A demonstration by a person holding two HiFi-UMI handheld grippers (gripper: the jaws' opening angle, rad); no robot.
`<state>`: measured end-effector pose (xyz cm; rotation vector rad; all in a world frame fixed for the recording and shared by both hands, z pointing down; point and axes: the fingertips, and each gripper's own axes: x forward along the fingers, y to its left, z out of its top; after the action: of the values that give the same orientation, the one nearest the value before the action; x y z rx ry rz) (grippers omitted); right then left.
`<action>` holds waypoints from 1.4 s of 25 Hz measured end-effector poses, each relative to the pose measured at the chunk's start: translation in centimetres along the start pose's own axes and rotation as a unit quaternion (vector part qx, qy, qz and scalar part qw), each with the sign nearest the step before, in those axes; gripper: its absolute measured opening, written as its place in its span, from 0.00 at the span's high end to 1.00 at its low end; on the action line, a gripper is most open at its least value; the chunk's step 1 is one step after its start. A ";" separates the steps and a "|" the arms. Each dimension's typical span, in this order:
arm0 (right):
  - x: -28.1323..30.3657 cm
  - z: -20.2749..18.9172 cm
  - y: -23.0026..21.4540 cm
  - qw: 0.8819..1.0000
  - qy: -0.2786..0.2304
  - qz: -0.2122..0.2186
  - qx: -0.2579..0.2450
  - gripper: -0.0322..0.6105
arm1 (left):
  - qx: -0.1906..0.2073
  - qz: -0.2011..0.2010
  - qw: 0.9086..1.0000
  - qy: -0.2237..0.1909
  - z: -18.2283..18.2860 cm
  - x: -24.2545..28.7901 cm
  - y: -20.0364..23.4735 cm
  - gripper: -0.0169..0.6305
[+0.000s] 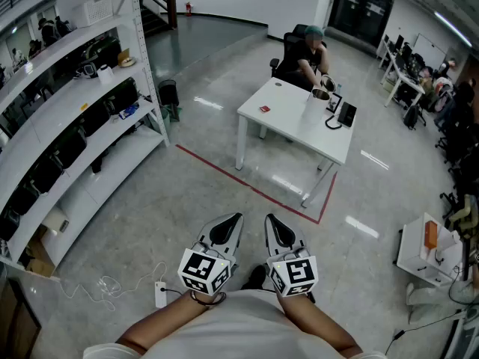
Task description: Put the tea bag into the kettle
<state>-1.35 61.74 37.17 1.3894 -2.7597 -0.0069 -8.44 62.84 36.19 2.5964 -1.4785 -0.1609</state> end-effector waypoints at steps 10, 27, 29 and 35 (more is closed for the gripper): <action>3.6 -1.7 -4.1 1.000 0.006 0.008 0.005 0.93 | 0.002 0.006 1.000 0.013 -1.6 5.2 2.1 0.96; 12.3 -2.9 -18.2 0.995 0.043 0.093 0.011 0.93 | -0.005 0.025 0.999 0.027 -2.8 23.5 2.5 0.96; 12.6 -3.2 -19.0 0.994 0.047 0.095 0.014 0.93 | -0.008 0.025 0.999 0.030 -2.8 24.6 2.6 0.96; 13.8 -3.7 -20.4 0.994 0.056 0.096 0.013 0.93 | -0.008 0.026 0.999 0.028 -2.8 27.1 3.4 0.96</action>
<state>6.99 38.60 40.93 1.0883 -2.7951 0.1111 2.90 38.04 39.02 2.5259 -1.5167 -0.0930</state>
